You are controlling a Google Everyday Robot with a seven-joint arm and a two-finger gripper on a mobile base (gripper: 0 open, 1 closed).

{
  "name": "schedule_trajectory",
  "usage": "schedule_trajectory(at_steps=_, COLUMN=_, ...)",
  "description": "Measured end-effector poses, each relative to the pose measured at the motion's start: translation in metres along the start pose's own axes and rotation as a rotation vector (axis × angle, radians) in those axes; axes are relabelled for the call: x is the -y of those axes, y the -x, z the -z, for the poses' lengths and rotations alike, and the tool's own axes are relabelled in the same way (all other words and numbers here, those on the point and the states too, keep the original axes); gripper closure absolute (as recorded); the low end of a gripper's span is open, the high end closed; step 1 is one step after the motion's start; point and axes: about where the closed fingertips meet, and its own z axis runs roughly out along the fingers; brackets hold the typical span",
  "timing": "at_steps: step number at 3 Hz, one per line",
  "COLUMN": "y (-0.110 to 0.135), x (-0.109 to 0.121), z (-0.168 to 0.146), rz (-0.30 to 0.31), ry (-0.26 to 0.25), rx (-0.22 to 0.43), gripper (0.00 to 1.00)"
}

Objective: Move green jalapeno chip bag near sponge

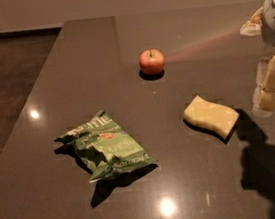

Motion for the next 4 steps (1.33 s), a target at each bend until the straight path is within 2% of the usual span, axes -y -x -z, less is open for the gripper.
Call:
schedule_trajectory(at_steps=2, y=0.008, x=0.002, z=0.002, rz=-0.013, ry=0.013, rx=0.014, gripper=0.00)
schedule_trajectory(at_steps=4, y=0.072, x=-0.042, z=-0.020, rz=0.001, ry=0.153, rx=0.107, gripper=0.00)
